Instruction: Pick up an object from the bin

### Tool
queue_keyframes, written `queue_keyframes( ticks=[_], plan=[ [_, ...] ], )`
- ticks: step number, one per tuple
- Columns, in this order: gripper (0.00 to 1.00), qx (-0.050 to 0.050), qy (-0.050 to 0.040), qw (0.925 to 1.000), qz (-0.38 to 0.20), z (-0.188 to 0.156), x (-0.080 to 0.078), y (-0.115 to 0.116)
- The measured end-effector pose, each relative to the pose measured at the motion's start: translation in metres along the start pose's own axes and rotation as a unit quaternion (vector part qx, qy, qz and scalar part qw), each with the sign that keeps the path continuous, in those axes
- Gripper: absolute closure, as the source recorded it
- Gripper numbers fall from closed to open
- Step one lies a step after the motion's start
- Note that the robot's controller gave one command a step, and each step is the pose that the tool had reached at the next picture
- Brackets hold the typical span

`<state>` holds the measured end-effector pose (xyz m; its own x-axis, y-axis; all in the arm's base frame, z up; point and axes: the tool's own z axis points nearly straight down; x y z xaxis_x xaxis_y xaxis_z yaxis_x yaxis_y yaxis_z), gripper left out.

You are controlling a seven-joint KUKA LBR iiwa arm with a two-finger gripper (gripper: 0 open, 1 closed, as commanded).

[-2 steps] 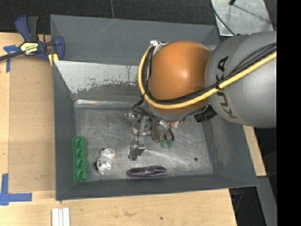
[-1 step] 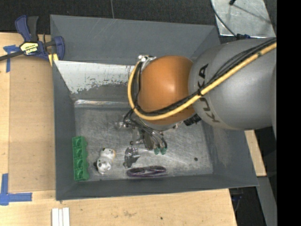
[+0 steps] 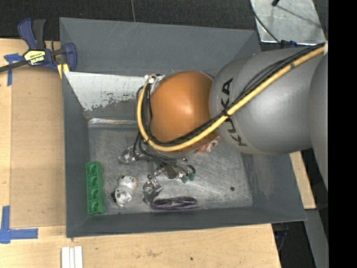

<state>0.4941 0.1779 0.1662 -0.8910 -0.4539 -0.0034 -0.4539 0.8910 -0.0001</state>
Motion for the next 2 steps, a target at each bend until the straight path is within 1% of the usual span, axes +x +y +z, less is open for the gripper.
queue_keyframes(
  ticks=[1, 2],
  plan=[
    [0.0, 0.0, 0.0012, 0.9991, 0.043, 0.016, -0.002, -0.005],
    [0.0, 0.0, 0.0012, 0.9928, 0.12, 0.048, -0.005, -0.004]
  ],
)
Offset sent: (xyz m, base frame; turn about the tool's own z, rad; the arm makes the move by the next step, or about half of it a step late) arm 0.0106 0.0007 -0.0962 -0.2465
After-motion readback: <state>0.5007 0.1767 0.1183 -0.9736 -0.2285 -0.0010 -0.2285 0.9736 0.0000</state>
